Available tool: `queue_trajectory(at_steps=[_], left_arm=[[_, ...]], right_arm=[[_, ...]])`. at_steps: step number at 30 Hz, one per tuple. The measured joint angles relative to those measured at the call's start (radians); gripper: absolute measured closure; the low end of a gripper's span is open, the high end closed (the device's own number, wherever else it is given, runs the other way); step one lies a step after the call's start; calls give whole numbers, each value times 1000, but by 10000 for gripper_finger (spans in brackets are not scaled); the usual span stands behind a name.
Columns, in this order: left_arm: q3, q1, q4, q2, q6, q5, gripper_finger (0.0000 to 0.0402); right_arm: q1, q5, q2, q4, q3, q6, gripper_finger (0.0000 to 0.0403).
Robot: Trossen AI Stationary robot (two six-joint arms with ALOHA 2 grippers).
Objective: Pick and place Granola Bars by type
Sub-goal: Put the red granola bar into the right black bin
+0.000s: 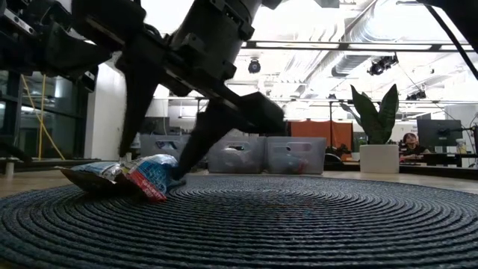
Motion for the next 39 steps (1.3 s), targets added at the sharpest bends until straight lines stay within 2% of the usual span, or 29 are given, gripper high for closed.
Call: queue_trajectory(at_steps=[9,20,39], left_arm=[[0,0,0,0,0,0,400],[0,0,0,0,0,0,400],[0,0,0,0,0,0,400]], right_arm=[[-5,12,6,11,0,-1,198],[-7,-23,37,26,3,18,206],[-13,-41,39,25,0,18,289]])
